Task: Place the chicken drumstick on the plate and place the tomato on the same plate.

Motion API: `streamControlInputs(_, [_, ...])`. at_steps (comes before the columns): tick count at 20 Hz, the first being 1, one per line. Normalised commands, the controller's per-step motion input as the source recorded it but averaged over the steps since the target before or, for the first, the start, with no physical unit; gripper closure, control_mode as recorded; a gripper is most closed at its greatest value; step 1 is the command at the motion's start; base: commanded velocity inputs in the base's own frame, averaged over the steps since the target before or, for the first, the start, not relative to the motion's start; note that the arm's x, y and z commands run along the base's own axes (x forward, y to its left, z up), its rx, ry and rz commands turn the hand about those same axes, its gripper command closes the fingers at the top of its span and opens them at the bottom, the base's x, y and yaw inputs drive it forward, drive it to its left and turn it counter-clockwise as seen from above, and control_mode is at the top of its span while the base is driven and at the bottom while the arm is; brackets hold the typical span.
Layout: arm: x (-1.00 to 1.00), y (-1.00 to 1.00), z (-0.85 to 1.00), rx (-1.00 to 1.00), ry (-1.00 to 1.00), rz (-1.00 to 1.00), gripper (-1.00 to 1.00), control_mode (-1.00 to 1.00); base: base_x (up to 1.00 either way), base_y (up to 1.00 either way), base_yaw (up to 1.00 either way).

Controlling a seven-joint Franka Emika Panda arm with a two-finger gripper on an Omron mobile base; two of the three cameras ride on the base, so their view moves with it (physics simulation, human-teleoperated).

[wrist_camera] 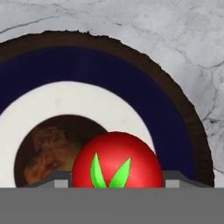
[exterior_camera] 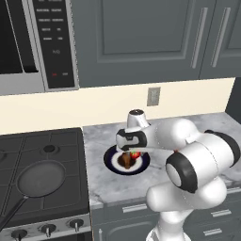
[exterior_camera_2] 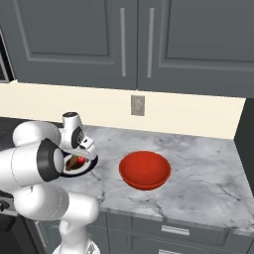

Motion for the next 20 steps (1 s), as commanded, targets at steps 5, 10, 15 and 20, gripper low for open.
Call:
streamControlInputs(5, [0.00,0.00,0.00,0.00,0.00,0.00,-1.00,-1.00,0.00,0.00,0.00])
streamControlInputs(10, [-0.10,0.00,0.04,0.00,-0.02,0.00,-1.00,-1.00,0.00,0.00,0.00])
streamControlInputs(15, [-0.34,0.00,0.27,0.00,-0.09,0.00,-1.00,-1.00,0.00,0.00,0.00])
streamControlInputs(20, [-0.93,0.00,0.55,0.03,-0.17,0.00,-1.00,-1.00,0.00,0.00,0.00])
